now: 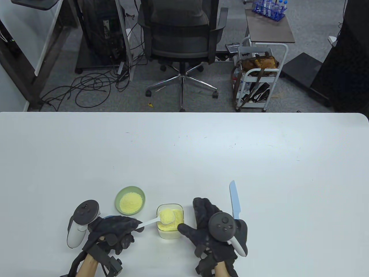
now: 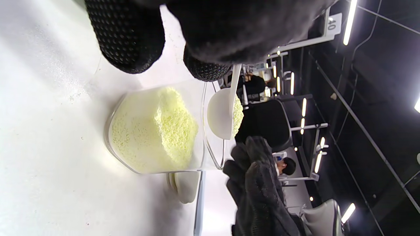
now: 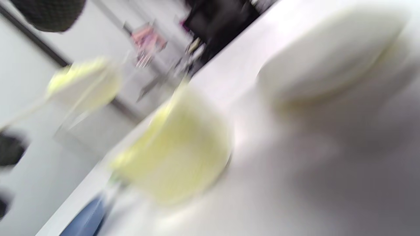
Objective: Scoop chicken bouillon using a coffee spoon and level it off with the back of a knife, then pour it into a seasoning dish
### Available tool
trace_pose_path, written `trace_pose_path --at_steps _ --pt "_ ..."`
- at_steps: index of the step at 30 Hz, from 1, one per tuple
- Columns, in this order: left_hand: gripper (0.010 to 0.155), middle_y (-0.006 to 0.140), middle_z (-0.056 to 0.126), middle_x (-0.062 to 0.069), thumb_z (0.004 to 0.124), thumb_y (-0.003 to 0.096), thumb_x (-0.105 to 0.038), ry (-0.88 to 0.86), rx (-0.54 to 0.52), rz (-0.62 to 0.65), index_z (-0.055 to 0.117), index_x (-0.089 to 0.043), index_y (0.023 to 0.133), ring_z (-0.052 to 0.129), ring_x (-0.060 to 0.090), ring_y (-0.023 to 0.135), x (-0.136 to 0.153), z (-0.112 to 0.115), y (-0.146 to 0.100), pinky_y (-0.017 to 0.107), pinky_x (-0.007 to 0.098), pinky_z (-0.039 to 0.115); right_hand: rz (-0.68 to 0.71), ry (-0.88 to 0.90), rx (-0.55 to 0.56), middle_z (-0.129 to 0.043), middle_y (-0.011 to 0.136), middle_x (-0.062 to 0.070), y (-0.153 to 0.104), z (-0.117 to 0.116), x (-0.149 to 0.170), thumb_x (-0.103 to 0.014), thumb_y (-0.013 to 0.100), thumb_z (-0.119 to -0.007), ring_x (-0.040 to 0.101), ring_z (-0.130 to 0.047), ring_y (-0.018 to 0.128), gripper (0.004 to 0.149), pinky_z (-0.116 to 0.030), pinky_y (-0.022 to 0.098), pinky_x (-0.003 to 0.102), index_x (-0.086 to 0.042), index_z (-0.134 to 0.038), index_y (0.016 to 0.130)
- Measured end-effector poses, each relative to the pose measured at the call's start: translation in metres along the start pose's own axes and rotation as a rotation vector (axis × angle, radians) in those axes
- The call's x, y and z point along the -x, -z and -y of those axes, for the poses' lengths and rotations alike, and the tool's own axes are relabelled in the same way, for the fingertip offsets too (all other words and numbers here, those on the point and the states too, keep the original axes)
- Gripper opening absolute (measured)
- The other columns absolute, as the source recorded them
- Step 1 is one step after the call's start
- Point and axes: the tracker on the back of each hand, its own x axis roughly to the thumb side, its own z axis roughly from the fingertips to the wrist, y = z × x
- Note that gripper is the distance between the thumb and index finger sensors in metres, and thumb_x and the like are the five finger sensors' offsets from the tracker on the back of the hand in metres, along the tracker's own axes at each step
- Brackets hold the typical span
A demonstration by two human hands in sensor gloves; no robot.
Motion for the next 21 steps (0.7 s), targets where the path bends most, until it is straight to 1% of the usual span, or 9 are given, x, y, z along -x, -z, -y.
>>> trace_pose_path --at_steps 2,4,5,6,7,9,11,17,21 --pt "0.046 0.01 0.097 0.0 0.078 0.0461 -0.035 0.0 -0.005 0.002 0.089 0.005 0.066 0.086 0.003 -0.014 0.0 0.0 0.0 0.037 0.033 0.084 -0.132 -0.098 0.246 -0.04 0.109 0.026 -0.011 0.023 0.014 -0.046 0.047 -0.078 0.051 -0.042 0.092 0.075 -0.018 0.07 0.069 -0.013 -0.041 0.104" --pt "0.046 0.01 0.097 0.0 0.078 0.046 -0.035 -0.001 -0.006 0.003 0.089 0.005 0.066 0.086 0.003 -0.014 0.0 0.0 -0.001 0.037 0.033 0.084 -0.267 -0.231 0.386 -0.06 0.099 0.028 -0.018 0.037 0.029 -0.04 0.046 -0.081 0.049 -0.06 0.081 0.066 -0.03 0.068 0.069 -0.009 -0.056 0.099" --pt "0.046 0.01 0.097 0.0 0.078 0.046 -0.035 -0.003 -0.007 0.004 0.089 0.005 0.066 0.086 0.003 -0.014 0.0 0.0 -0.001 0.037 0.033 0.084 -0.348 -0.313 0.413 -0.068 0.094 0.028 -0.02 0.043 0.039 -0.038 0.046 -0.082 0.047 -0.068 0.075 0.063 -0.036 0.066 0.069 -0.007 -0.062 0.096" --pt "0.046 0.01 0.097 0.0 0.078 0.046 -0.035 -0.004 -0.008 0.004 0.09 0.005 0.066 0.086 0.003 -0.014 0.0 0.0 -0.001 0.037 0.033 0.084 -0.404 -0.355 0.41 -0.075 0.089 0.028 -0.021 0.046 0.044 -0.037 0.045 -0.083 0.046 -0.073 0.069 0.06 -0.041 0.064 0.069 -0.006 -0.067 0.093" --pt "0.046 0.01 0.097 0.0 0.078 0.046 -0.035 -0.006 -0.009 0.005 0.089 0.005 0.066 0.086 0.003 -0.014 -0.001 0.0 -0.001 0.037 0.033 0.084 -0.483 -0.391 0.353 -0.078 0.086 0.027 -0.022 0.048 0.054 -0.036 0.044 -0.083 0.045 -0.076 0.065 0.058 -0.043 0.063 0.069 -0.006 -0.069 0.092" --pt "0.046 0.01 0.097 0.0 0.078 0.0461 -0.035 -0.006 -0.011 0.006 0.089 0.005 0.066 0.086 0.003 -0.014 -0.001 0.0 -0.001 0.037 0.033 0.084 -0.556 -0.359 0.257 -0.076 0.085 0.026 -0.02 0.047 0.067 -0.036 0.046 -0.082 0.042 -0.074 0.063 0.057 -0.042 0.063 0.068 -0.006 -0.068 0.092" --pt "0.046 0.01 0.097 0.0 0.078 0.046 -0.035 -0.005 -0.012 0.004 0.089 0.005 0.066 0.086 0.003 -0.014 0.0 0.0 -0.002 0.037 0.033 0.084 -0.584 -0.339 0.236 -0.077 0.081 0.026 -0.016 0.044 0.075 -0.034 0.046 -0.082 0.041 -0.074 0.058 0.055 -0.042 0.062 0.068 -0.004 -0.069 0.09" --pt "0.046 0.01 0.097 0.0 0.078 0.046 -0.035 0.002 -0.012 0.003 0.089 0.005 0.066 0.086 0.003 -0.014 0.0 0.001 -0.003 0.037 0.033 0.084 -0.628 -0.448 0.144 -0.077 0.079 0.025 -0.003 0.028 0.08 -0.036 0.046 -0.082 0.037 -0.074 0.055 0.056 -0.043 0.062 0.067 -0.005 -0.068 0.09" --pt "0.046 0.01 0.097 0.0 0.078 0.046 -0.035 0.003 -0.01 0.0 0.089 0.005 0.066 0.086 0.003 -0.014 0.0 0.002 -0.003 0.037 0.033 0.084 -0.641 -0.483 0.138 -0.077 0.074 0.023 0.001 0.024 0.082 -0.037 0.045 -0.082 0.034 -0.074 0.052 0.056 -0.044 0.063 0.066 -0.005 -0.068 0.089"
